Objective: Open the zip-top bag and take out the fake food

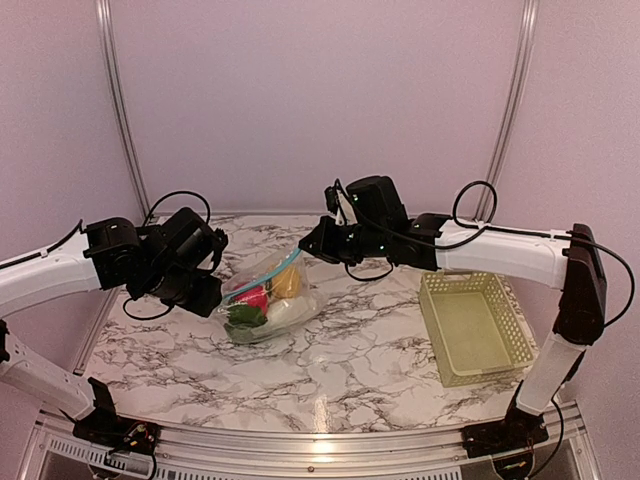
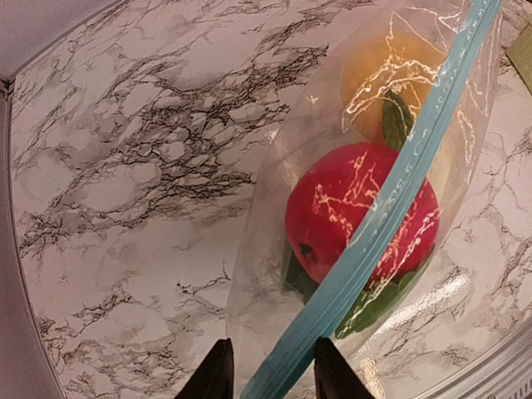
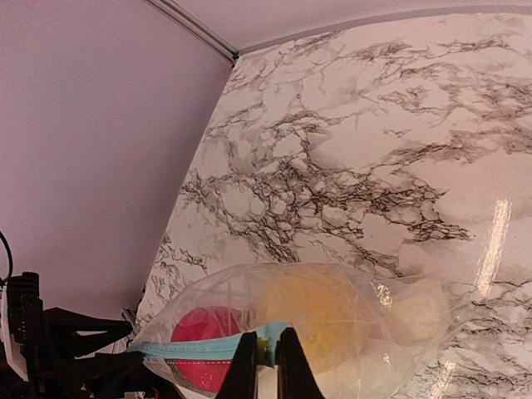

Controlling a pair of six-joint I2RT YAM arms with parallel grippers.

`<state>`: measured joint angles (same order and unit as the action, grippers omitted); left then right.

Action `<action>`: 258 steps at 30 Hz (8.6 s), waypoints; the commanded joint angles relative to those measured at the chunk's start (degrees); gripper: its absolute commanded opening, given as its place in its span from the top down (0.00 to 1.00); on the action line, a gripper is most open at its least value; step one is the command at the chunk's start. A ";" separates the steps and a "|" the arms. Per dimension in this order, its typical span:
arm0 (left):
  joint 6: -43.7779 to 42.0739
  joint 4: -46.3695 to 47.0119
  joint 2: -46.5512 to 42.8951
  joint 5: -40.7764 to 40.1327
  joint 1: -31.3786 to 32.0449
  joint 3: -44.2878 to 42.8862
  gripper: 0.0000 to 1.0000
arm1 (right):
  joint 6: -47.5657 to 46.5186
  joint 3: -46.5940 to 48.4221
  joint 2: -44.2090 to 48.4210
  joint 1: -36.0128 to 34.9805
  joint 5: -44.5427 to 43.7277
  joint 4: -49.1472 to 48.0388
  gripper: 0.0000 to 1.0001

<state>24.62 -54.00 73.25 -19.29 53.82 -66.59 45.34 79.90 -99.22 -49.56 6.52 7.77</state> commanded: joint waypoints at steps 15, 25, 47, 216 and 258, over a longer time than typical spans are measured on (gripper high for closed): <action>-1.19 2.08 3.09 -0.41 -1.11 -3.00 0.73 | -0.17 0.43 -0.79 -0.37 0.33 -0.15 0.98; -2.05 2.96 4.98 -0.22 -1.12 -4.06 0.67 | -0.32 1.62 -1.86 -0.85 0.61 0.09 0.98; 7.80 14.94 -1.43 12.99 -0.68 0.56 1.00 | -3.64 3.51 -0.81 -1.87 -3.39 3.66 0.57; 32.20 49.18 6.07 21.88 0.02 15.73 1.00 | -16.71 -36.37 32.46 34.87 -9.55 11.49 0.16; 36.19 53.40 8.60 22.55 5.85 10.07 1.00 | -10.93 -24.61 7.38 -11.63 -29.52 -12.74 0.40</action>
<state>60.05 -3.09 83.33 2.59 59.27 -55.55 36.45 54.46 -90.52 -63.11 -22.15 -1.69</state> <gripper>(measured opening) 0.008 0.603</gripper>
